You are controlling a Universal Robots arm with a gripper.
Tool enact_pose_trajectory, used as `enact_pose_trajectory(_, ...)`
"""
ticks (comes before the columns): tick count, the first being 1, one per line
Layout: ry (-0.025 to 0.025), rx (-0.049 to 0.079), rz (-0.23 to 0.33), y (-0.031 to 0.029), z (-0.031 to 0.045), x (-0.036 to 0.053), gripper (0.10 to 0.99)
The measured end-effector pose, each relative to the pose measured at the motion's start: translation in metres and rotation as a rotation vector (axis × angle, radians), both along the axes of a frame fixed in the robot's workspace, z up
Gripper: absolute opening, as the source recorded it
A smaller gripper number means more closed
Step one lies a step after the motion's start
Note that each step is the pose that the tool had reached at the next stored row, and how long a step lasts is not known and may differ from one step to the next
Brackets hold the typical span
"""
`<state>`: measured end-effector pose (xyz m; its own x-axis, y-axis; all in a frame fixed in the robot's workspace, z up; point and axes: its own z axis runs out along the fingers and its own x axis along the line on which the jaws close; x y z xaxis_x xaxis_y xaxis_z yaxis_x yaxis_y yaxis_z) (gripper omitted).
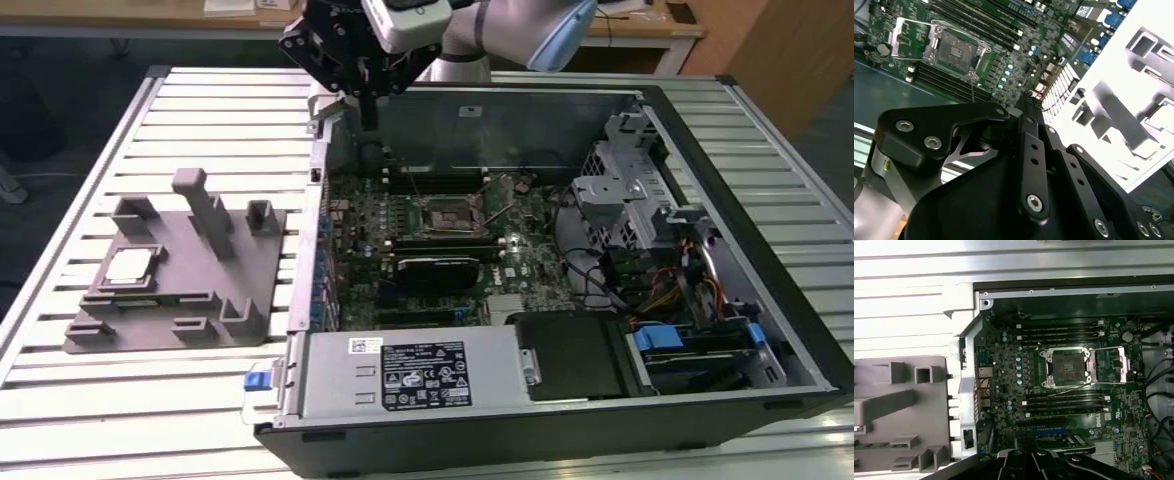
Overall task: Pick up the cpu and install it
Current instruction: 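Reach for the cpu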
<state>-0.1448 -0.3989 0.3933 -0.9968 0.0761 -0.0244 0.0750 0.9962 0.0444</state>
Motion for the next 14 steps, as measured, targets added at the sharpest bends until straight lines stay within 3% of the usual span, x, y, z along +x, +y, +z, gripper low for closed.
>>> enact_pose_trajectory(14,-0.0001,0.0,0.0,0.0,-0.0017,-0.0387,0.106)
